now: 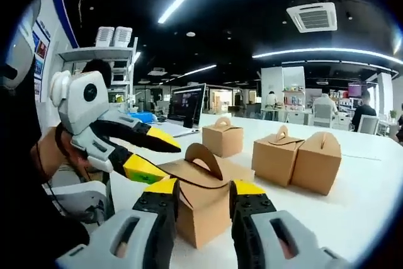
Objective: Pick up one paper box from the group, open the paper box, and remove the item inside
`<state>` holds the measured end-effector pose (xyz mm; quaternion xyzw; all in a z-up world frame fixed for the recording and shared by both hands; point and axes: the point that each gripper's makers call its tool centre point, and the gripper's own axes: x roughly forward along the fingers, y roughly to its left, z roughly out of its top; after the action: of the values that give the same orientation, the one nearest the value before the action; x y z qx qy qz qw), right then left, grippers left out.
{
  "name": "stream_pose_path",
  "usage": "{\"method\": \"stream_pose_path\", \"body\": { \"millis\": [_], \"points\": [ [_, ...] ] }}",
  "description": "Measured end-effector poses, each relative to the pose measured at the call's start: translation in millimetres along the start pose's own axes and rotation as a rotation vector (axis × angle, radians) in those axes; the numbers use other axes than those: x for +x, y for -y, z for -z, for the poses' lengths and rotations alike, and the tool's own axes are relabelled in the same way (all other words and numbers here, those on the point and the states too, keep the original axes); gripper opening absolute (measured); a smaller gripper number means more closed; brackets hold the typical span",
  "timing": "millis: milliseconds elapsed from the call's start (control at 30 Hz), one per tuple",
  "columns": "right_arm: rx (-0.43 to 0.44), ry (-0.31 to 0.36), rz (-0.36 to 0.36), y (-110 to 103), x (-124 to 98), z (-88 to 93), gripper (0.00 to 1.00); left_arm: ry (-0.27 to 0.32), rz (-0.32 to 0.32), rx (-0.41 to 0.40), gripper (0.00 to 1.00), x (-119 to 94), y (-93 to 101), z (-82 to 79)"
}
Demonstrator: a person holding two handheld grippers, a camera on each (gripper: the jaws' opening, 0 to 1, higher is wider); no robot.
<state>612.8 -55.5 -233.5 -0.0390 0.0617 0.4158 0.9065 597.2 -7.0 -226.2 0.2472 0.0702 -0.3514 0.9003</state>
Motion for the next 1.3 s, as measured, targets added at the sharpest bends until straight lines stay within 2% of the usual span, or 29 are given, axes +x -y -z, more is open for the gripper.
{"method": "stream_pose_path", "body": {
  "millis": [100,167,367,633,733,800,900,1000,1200,1300],
  "points": [
    [0.004,-0.005,0.002,0.5,-0.1,0.5,0.33,-0.068,-0.011,0.094,0.2,0.1,-0.3,-0.1],
    [0.003,-0.009,-0.001,-0.6,-0.9,1.0,0.33,-0.103,0.007,0.134,0.18,1.4,2.7,-0.9],
    [-0.034,0.001,-0.015,-5.5,-1.5,0.1,0.29,-0.155,0.012,0.224,0.18,2.9,4.7,-2.5],
    [-0.016,-0.017,-0.009,-4.1,-0.6,0.8,0.29,-0.253,0.035,0.4,0.15,4.3,7.7,-2.8],
    [-0.013,-0.014,-0.002,-4.4,-0.8,1.2,0.29,-0.289,0.052,0.468,0.09,5.3,13.8,0.1],
    [-0.01,-0.014,0.0,-4.2,-0.8,1.1,0.29,-0.306,0.04,0.509,0.06,6.2,15.7,1.1],
    [-0.007,-0.022,0.003,-2.6,-0.6,1.2,0.29,-0.308,0.01,0.557,0.06,8.3,15.4,0.8],
    [-0.012,-0.029,0.011,-2.4,0.0,1.1,0.29,-0.289,-0.01,0.558,0.07,7.9,12.0,1.2],
    [-0.013,-0.022,0.013,-1.9,1.0,1.2,0.29,-0.275,-0.109,0.62,0.05,8.4,12.0,2.5],
    [-0.02,-0.033,0.014,-1.8,2.1,0.7,0.29,-0.236,-0.131,0.59,0.04,7.1,9.5,2.7]
  ]
}}
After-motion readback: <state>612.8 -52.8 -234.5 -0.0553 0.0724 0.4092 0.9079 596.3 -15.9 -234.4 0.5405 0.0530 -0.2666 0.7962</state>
